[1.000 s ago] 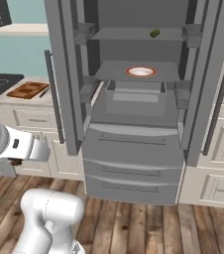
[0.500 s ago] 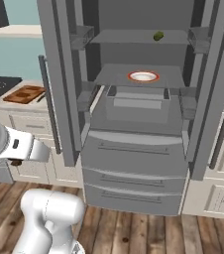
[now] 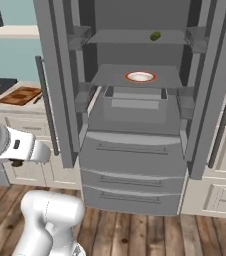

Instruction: Retrieve the chicken drumstick from the fridge and place it on the cutting board.

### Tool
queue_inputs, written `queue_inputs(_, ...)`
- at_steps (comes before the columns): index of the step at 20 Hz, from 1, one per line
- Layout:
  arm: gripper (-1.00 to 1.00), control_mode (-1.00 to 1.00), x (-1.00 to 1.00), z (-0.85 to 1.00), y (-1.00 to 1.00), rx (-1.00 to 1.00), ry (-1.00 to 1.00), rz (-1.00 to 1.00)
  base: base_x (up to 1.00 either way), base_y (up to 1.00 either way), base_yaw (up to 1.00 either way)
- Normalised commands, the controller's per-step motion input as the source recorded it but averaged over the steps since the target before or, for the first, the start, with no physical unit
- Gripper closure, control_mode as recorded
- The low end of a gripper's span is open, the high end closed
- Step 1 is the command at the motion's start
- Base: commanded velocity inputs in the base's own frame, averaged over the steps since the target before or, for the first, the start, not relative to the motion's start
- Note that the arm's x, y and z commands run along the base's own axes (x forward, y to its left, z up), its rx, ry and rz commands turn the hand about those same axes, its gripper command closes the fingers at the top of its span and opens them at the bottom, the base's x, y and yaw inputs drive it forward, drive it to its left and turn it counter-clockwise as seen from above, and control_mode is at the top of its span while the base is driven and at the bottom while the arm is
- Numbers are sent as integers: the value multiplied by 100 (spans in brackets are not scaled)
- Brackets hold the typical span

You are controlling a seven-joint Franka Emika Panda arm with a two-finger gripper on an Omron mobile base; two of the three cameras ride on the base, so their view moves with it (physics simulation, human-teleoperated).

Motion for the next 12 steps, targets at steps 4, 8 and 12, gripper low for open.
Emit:
queue_inputs(4,100,100,0,0,0,0,0,0,-21,57,-15)
queue_inputs(8,100,100,0,0,0,0,0,0,-6,82,-18)
queue_inputs(12,100,100,0,0,0,0,0,0,0,89,-20)
